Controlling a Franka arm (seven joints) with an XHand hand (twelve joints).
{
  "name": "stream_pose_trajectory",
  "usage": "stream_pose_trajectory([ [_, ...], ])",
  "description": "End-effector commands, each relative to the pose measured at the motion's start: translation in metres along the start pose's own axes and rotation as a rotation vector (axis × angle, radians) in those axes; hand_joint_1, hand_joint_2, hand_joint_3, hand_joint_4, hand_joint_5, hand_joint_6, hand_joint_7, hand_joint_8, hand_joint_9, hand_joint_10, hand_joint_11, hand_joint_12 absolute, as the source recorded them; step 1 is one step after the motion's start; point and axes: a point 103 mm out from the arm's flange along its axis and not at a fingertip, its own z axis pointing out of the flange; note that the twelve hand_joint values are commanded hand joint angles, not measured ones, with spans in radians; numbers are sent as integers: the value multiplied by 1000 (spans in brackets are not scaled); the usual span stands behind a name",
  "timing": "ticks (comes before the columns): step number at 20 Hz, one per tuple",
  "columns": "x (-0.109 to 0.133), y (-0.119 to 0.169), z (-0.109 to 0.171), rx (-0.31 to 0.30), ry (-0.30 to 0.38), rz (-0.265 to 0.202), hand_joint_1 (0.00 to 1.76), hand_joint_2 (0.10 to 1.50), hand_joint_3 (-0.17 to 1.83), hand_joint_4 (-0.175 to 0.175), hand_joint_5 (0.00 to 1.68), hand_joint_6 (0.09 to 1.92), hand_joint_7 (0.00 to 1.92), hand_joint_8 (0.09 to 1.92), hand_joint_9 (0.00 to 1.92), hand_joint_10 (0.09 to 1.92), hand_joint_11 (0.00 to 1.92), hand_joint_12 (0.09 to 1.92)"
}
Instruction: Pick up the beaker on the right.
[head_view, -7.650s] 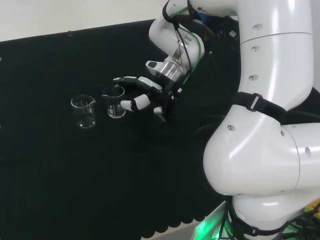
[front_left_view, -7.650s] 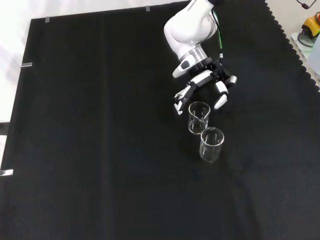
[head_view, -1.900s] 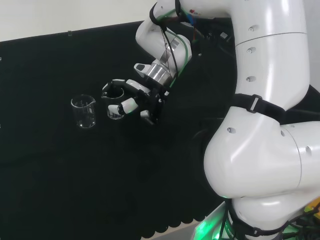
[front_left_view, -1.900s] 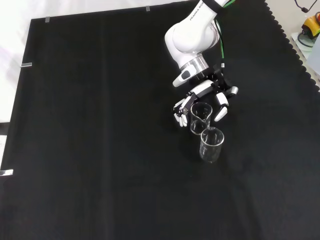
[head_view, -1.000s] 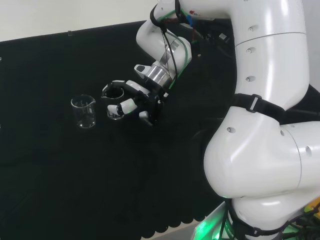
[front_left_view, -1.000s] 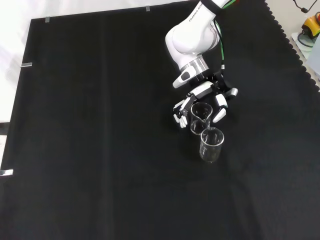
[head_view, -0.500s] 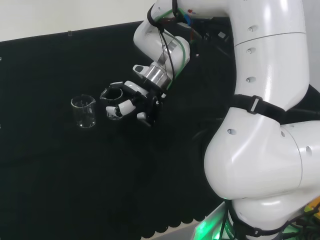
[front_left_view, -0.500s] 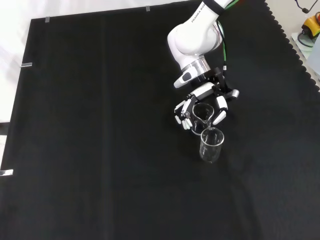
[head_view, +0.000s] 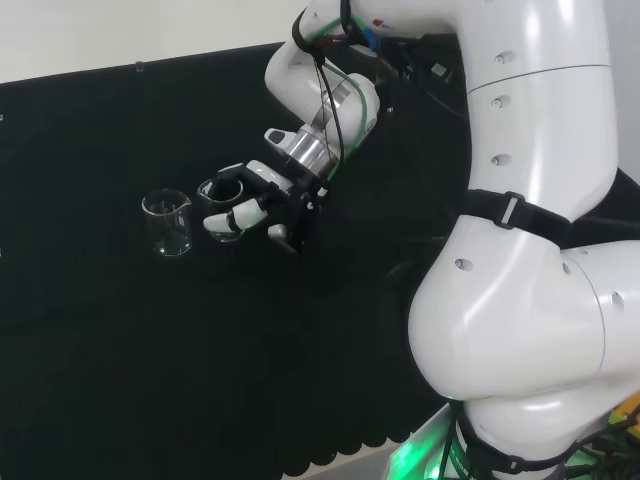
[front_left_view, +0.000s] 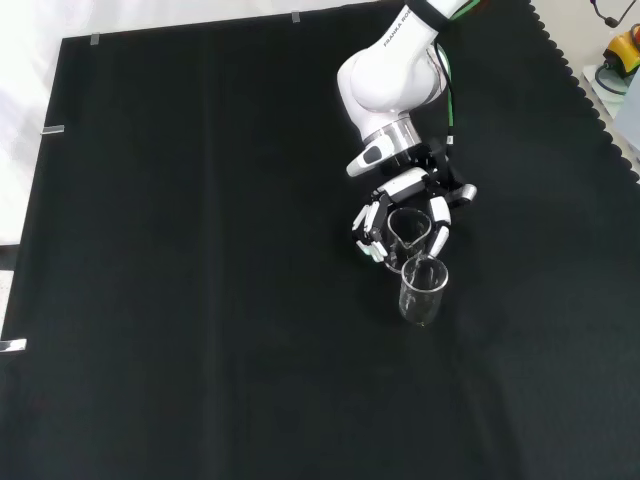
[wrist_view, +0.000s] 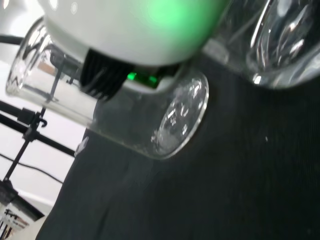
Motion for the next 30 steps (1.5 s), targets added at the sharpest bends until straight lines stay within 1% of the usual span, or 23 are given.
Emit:
stream_pose_trajectory([
  [1, 7, -8, -9, -102, -4, 11, 1289, 967, 138, -173, 1120, 765, 1172, 710, 1192, 456, 845, 1002],
  [3, 11, -4, -10, -109, -22, 13, 1366, 990, 46, -175, 1148, 709, 1260, 637, 1153, 592, 923, 956],
  [5, 12, -5, -20, -111, -38, 10, 1397, 996, 16, -175, 1159, 687, 1286, 618, 1142, 646, 954, 941],
  [7, 14, -1, -19, -109, -56, 7, 1406, 994, 4, -175, 1174, 661, 1288, 609, 1167, 627, 974, 922],
  [9, 14, -5, -31, -102, -59, -10, 1409, 993, 1, -175, 1180, 649, 1286, 605, 1181, 616, 981, 914],
  [12, 14, -5, -40, -72, -70, -28, 1410, 990, -1, -175, 1190, 631, 1293, 585, 1192, 604, 986, 903],
  [17, 15, -2, -48, -25, -84, -45, 1412, 985, -2, -175, 1205, 605, 1302, 564, 1217, 569, 990, 896],
  [24, 17, -2, -54, 28, -102, -51, 1416, 968, -4, -175, 1256, 513, 1353, 480, 1283, 448, 999, 888],
  [30, 18, -3, -53, 73, -118, -48, 1418, 963, -4, -175, 1277, 477, 1374, 451, 1304, 400, 1000, 886],
])
